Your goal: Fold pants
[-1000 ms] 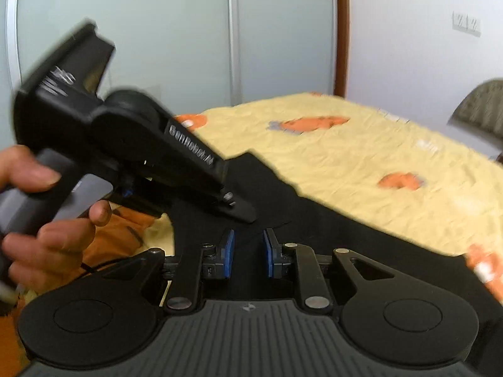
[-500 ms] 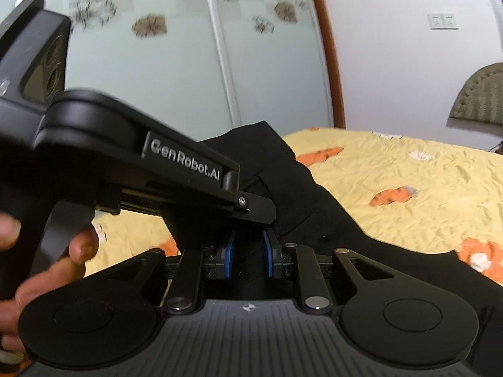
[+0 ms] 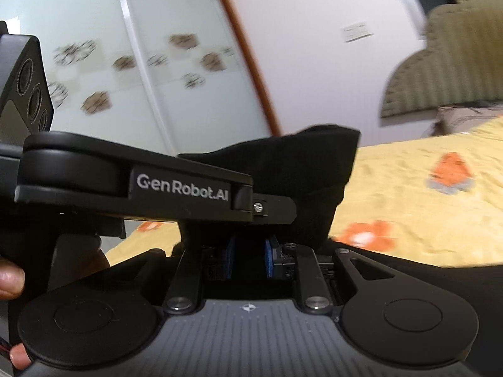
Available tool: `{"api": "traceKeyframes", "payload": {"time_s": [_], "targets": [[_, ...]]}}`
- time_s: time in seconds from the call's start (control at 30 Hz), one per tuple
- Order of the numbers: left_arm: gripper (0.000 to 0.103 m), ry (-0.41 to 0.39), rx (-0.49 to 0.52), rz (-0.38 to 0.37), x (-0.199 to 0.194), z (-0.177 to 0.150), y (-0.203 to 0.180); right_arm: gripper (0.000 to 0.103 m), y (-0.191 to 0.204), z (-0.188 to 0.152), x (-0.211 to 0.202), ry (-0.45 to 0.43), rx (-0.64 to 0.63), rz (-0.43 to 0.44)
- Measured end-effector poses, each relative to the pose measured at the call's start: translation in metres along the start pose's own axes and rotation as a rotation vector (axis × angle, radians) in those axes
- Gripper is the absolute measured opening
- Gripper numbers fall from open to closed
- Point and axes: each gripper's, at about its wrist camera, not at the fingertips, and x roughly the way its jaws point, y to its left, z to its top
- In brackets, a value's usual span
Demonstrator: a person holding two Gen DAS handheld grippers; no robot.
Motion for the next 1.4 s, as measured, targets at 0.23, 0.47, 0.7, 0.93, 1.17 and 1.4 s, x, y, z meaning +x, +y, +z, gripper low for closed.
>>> {"api": "traceKeyframes", "payload": {"time_s": [0.23, 0.47, 0.7, 0.93, 1.17, 1.4], "targets": [[0.028, 0.036, 0.151, -0.098, 0.040, -0.025, -0.087, 0.020, -0.067, -0.016, -0.041, -0.023, 0.130, -0.106], [0.028, 0.103, 0.170, -0.167, 0.082, -0.044, -0.131, 0.020, -0.114, -0.023, -0.063, 0.021, 0.188, -0.200], [0.044, 0.228, 0.167, -0.281, 0.113, -0.060, -0.147, 0.031, -0.151, -0.038, -0.084, 0.102, 0.377, -0.317], [0.078, 0.248, 0.102, -0.465, 0.087, -0.045, -0.119, 0.032, -0.143, -0.027, -0.135, -0.051, 0.378, -0.559], [0.083, 0.149, 0.077, -0.178, 0.088, -0.005, -0.067, 0.062, -0.161, 0.000, -0.079, -0.028, 0.375, -0.466], [0.083, 0.196, 0.275, -0.011, 0.132, -0.009, -0.058, 0.024, -0.189, -0.009, -0.045, 0.021, 0.504, -0.422]]}}
